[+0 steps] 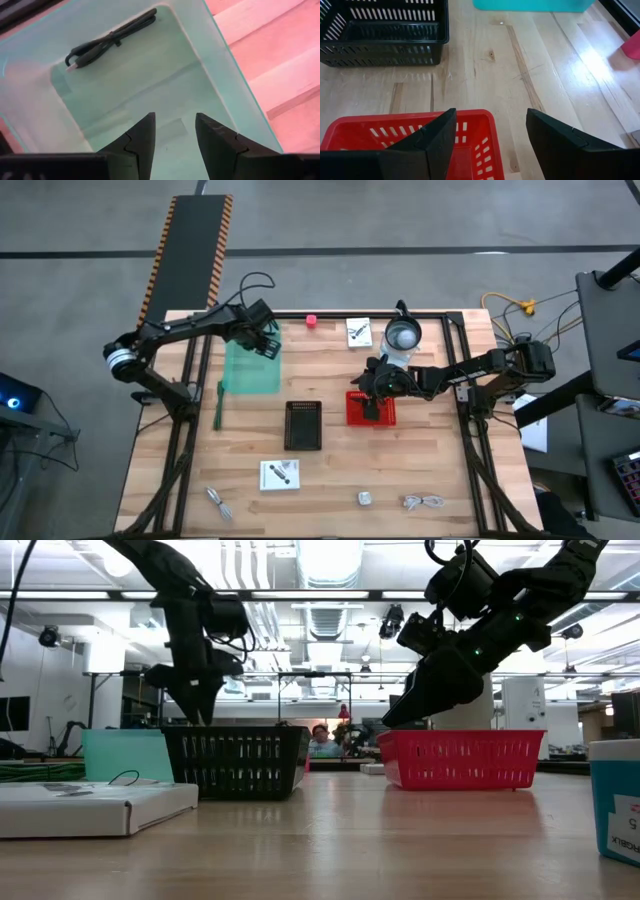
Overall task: Pick and place items into bin
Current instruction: Put the green charger cable into the blue bin
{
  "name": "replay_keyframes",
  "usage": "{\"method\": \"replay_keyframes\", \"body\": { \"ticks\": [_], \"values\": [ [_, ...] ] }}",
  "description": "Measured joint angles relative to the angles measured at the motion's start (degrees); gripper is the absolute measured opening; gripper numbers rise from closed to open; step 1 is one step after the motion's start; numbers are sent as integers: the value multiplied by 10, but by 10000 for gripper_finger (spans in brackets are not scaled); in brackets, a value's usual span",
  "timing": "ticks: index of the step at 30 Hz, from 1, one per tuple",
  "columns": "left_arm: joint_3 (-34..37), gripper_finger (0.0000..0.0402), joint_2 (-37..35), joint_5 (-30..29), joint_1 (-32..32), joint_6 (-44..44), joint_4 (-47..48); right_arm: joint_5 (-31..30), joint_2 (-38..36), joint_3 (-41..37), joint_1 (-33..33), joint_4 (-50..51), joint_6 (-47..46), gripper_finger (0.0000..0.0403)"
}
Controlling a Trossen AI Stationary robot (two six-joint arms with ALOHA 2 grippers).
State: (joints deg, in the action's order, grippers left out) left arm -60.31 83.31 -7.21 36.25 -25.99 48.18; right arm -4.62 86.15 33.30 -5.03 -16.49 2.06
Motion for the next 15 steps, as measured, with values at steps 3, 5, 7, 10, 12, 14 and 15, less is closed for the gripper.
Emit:
{"method": "replay_keyframes", "body": {
  "ticks": [3, 5, 7, 10, 12, 14, 15],
  "values": [
    [0, 124, -7, 7, 0, -24, 16, 0, 0, 0, 0, 0, 0, 224],
    [0, 124, -14, 15, 0, -27, 25, 0, 0, -1, 0, 0, 1, 224],
    [0, 124, -20, 23, -1, -34, 37, 0, 0, -1, 0, 0, 1, 224],
    [0, 124, -28, 25, -5, -52, 64, 0, 0, -1, 0, 0, -1, 224],
    [0, 124, -33, 24, -10, -65, 78, 0, 0, -1, 0, 0, 0, 224],
    [0, 124, -37, 25, -16, -68, 90, 0, 0, -1, 0, 0, 0, 224],
    [0, 124, -39, 25, -20, -68, 92, 0, 0, -1, 0, 0, 1, 224]
  ]
}}
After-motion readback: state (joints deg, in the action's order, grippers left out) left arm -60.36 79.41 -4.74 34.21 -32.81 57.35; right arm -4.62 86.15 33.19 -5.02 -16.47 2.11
